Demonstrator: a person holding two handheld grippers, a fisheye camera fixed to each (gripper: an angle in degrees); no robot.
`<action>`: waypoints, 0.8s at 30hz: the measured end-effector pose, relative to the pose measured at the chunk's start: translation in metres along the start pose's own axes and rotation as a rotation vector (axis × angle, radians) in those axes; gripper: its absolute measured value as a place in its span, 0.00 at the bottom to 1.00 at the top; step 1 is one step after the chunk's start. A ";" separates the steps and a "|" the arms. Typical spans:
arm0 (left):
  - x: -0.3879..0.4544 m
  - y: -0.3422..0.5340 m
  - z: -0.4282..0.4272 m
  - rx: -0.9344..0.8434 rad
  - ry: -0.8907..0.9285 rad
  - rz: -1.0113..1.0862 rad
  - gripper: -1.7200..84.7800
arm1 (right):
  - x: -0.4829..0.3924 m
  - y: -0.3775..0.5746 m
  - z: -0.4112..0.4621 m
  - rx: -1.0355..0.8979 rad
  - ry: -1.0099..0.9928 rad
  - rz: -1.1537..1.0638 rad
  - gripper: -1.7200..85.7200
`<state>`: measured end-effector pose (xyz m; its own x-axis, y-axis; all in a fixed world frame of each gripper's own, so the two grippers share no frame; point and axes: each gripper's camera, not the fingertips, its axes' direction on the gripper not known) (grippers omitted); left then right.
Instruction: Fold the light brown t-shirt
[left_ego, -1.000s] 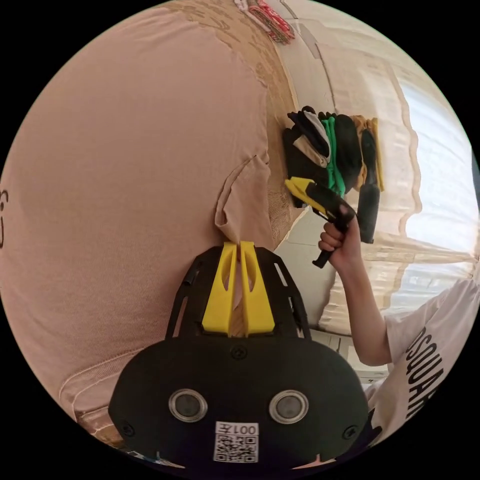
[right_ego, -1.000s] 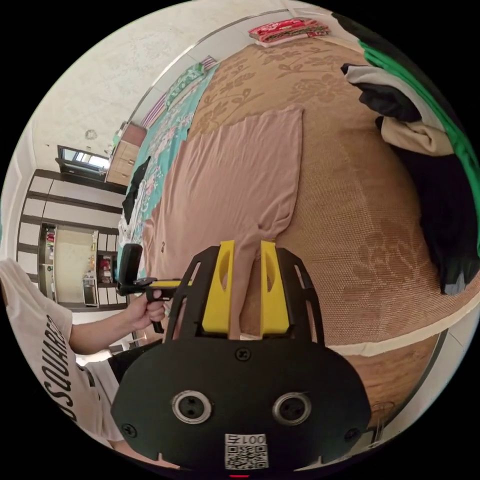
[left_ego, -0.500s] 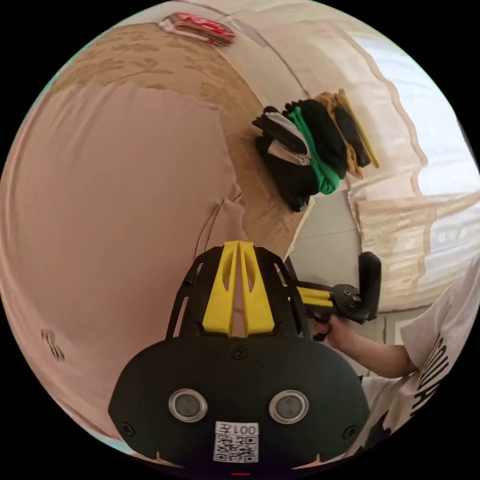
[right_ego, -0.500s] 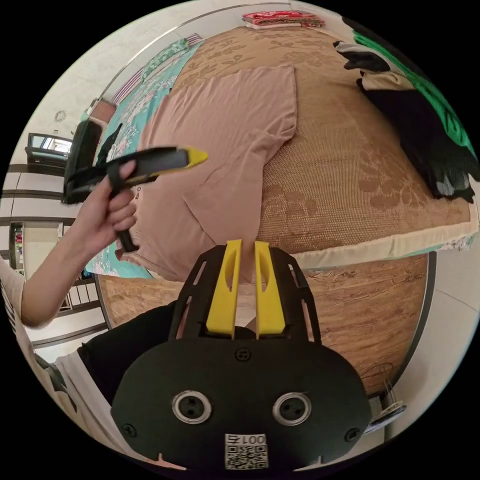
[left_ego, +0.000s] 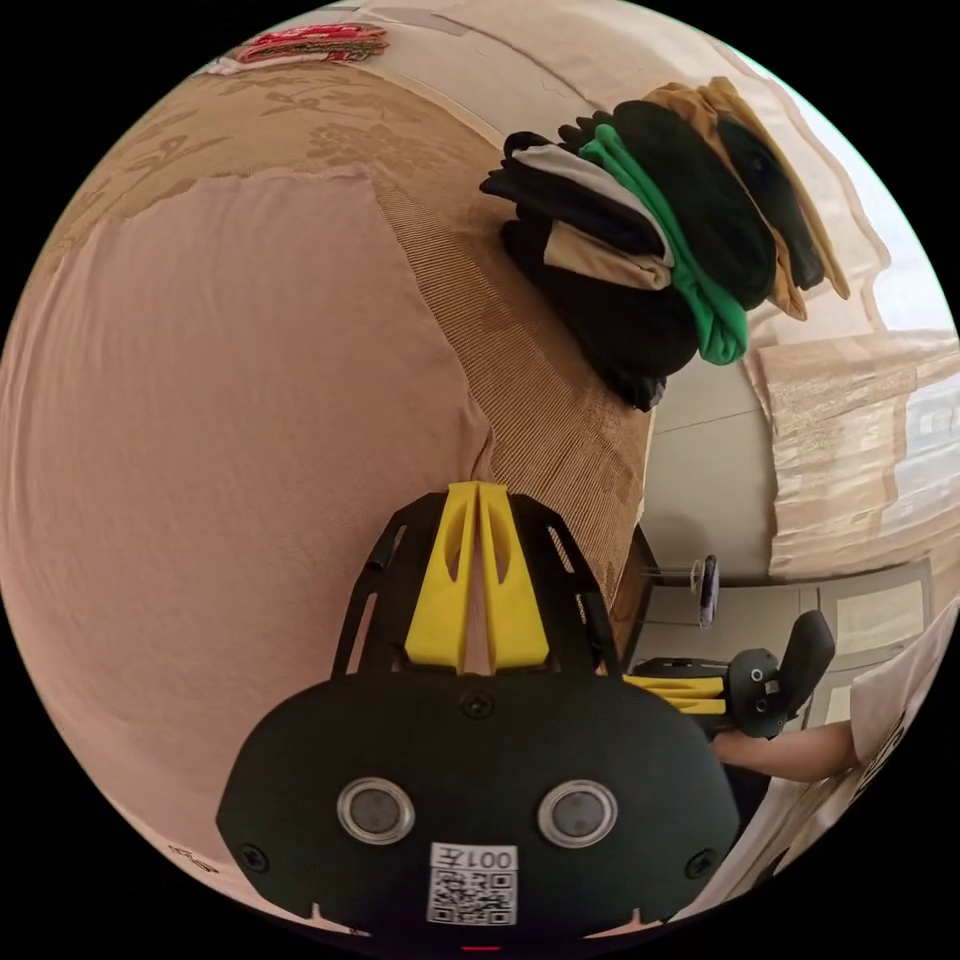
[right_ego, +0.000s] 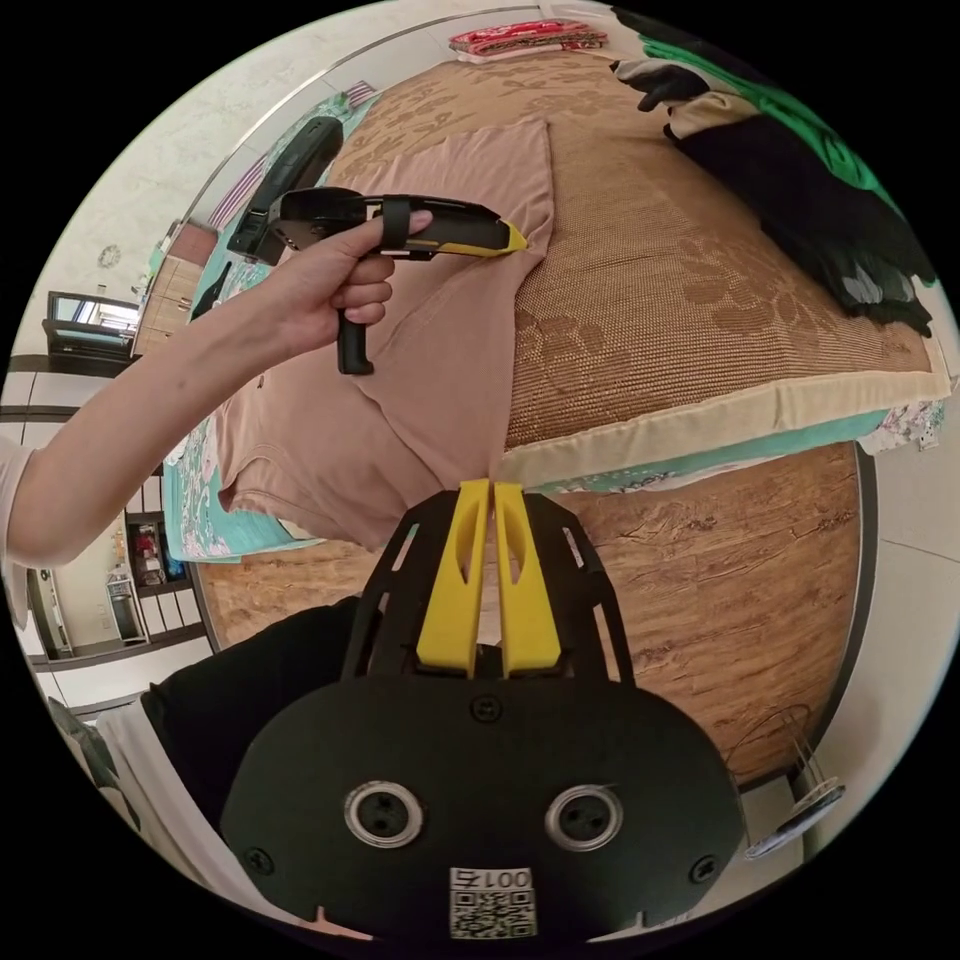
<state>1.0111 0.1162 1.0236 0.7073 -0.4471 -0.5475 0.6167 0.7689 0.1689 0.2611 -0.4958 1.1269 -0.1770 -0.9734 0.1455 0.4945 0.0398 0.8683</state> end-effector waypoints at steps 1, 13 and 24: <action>-0.001 0.002 -0.002 -0.002 0.003 -0.001 0.01 | -0.005 0.000 -0.002 -0.003 0.000 -0.002 0.03; -0.035 0.137 -0.137 0.241 -0.083 -0.254 0.01 | -0.069 -0.045 -0.082 -0.031 0.259 -0.353 0.03; -0.164 0.374 -0.309 0.482 -0.514 -0.823 0.04 | -0.315 -0.235 -0.086 0.143 0.091 -1.112 0.09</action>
<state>1.0194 0.6179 0.9234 0.0055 -0.9681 -0.2504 0.9599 -0.0651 0.2726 0.2742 -0.2182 0.8365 -0.3935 -0.4965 -0.7737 -0.0025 -0.8410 0.5410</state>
